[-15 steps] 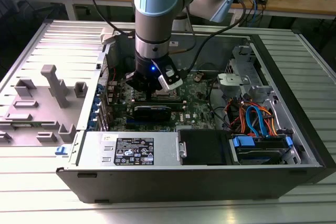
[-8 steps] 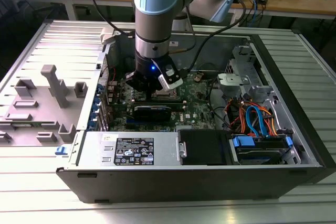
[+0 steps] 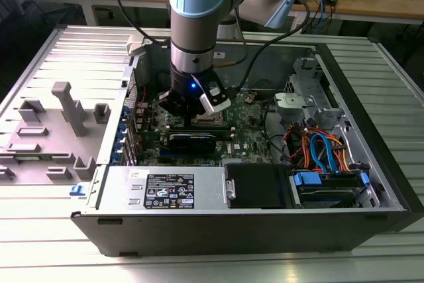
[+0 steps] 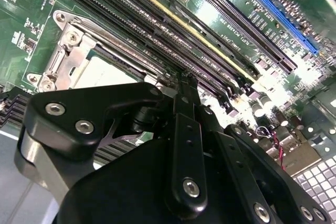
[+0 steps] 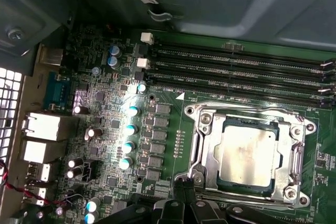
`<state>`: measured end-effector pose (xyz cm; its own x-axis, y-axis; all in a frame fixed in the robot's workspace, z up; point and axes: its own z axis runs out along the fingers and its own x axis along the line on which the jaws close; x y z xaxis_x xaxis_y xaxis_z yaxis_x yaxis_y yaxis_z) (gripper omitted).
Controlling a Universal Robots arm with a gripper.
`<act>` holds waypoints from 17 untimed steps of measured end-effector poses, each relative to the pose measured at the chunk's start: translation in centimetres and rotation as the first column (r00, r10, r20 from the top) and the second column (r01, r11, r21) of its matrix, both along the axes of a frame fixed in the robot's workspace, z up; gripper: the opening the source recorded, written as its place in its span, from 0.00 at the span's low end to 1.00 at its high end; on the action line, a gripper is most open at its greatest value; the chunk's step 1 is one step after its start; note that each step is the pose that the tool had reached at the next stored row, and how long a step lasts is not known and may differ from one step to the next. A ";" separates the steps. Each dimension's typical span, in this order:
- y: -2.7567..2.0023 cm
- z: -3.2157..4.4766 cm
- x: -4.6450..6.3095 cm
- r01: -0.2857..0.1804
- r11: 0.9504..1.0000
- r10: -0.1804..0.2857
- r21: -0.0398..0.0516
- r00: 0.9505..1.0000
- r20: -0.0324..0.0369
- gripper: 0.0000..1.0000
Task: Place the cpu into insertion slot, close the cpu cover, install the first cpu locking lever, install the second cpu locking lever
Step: 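Install the second cpu locking lever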
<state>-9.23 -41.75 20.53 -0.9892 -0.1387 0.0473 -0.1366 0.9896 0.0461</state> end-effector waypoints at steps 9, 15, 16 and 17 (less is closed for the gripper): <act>0.16 0.24 0.0 0.000 1.000 0.000 0.002 1.000 0.000 0.11; 0.39 0.23 0.0 0.000 1.000 0.000 0.007 1.000 0.000 0.11; 0.40 0.23 0.0 0.000 1.000 0.000 0.008 1.000 0.000 0.11; 0.41 0.23 0.0 0.000 1.000 0.000 0.009 1.000 0.000 0.11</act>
